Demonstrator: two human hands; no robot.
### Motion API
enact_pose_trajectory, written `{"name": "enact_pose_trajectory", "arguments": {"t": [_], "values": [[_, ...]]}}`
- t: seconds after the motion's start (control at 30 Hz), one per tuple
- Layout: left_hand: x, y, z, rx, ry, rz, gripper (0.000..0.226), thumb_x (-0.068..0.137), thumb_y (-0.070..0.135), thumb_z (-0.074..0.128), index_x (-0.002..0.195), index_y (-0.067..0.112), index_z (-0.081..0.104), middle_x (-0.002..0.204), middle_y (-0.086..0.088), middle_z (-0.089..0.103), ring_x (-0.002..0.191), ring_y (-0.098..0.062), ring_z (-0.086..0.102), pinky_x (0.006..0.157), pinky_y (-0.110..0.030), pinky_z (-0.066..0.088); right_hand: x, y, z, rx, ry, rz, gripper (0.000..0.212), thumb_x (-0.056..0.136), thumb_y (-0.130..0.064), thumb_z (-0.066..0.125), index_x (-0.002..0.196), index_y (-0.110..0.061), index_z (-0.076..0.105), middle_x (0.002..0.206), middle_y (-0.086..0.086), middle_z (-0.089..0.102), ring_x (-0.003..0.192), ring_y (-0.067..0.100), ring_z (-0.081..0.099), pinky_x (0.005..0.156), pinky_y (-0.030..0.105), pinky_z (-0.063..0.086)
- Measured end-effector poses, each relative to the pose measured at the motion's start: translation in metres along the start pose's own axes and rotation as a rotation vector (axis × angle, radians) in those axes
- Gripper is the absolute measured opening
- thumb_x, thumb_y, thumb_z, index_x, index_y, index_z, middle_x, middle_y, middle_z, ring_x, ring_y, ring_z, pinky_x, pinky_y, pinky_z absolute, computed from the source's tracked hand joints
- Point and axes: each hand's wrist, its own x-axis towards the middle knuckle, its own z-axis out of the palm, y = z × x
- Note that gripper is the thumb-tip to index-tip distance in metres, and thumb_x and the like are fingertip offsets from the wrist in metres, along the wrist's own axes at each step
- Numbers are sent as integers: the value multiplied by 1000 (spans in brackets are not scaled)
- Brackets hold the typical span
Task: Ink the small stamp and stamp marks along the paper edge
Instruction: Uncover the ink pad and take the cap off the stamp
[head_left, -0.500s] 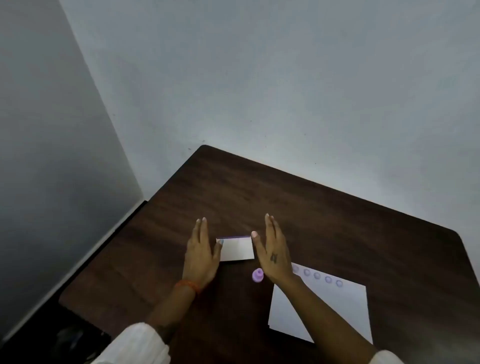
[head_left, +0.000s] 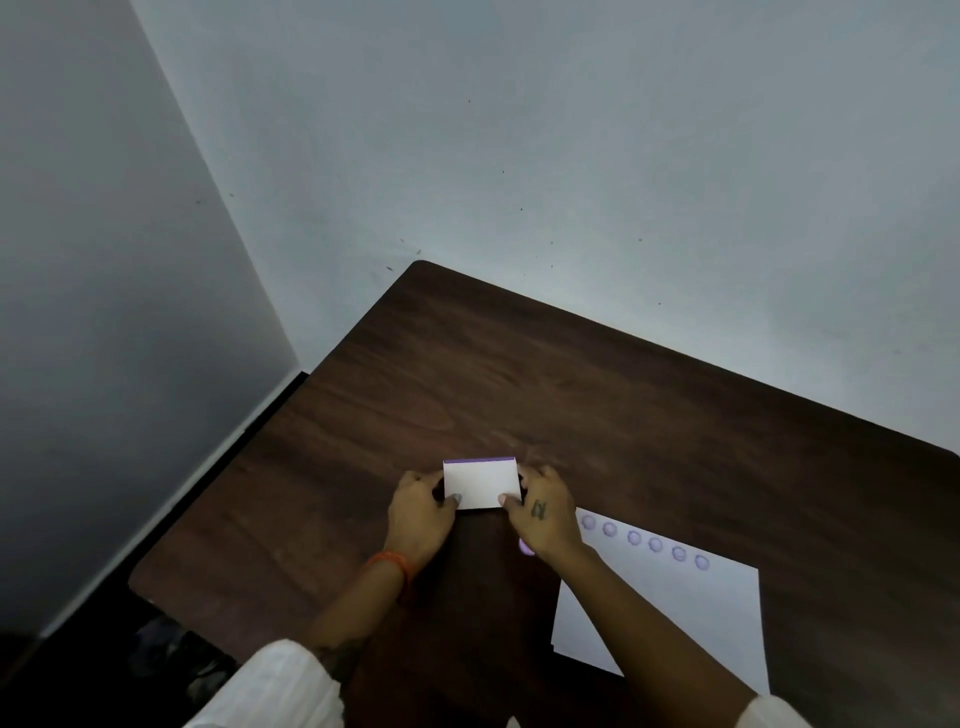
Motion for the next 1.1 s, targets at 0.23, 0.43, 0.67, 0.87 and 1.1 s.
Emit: {"name": "enact_pose_trajectory", "arguments": {"t": [0.23, 0.43, 0.67, 0.87, 1.1], "values": [[-5, 6, -6, -10, 98, 37, 41, 88, 19, 58, 127, 13, 51, 121, -16, 52, 97, -24, 56, 91, -33, 45, -3, -8, 4, 3, 85, -8, 56, 85, -25, 63, 135, -12, 42, 136, 10, 50, 123, 27, 49, 103, 34, 42], [-25, -9, -22, -44, 226, 77, 36, 85, 17, 62, 120, 10, 57, 115, -15, 58, 88, -14, 52, 83, -26, 41, -22, -19, 7, 58, 85, -80, 51, 84, -24, 64, 131, -17, 46, 126, 8, 55, 109, 23, 58, 94, 33, 50], [-57, -44, -20, -36, 196, 25, 36, 86, 20, 61, 120, 13, 57, 118, -12, 57, 83, -8, 49, 78, -21, 41, -57, -20, 25, 66, -69, -107, 53, 85, -19, 62, 135, -17, 42, 134, 7, 51, 116, 22, 55, 110, 38, 38], [-67, -53, -15, -24, 157, -4, 35, 85, 20, 61, 119, 13, 57, 121, -12, 56, 86, -11, 51, 84, -27, 48, -69, -17, 33, 57, -139, -84, 53, 85, -16, 62, 135, -15, 42, 136, 8, 50, 118, 22, 54, 106, 34, 44], [-67, -50, -15, 4, 161, -70, 56, 83, 22, 65, 134, 13, 42, 134, -15, 45, 108, -27, 55, 96, -39, 49, -72, -17, 36, -9, -134, -104, 59, 84, -18, 64, 137, -14, 37, 142, 6, 42, 126, 22, 47, 107, 29, 37]]}}
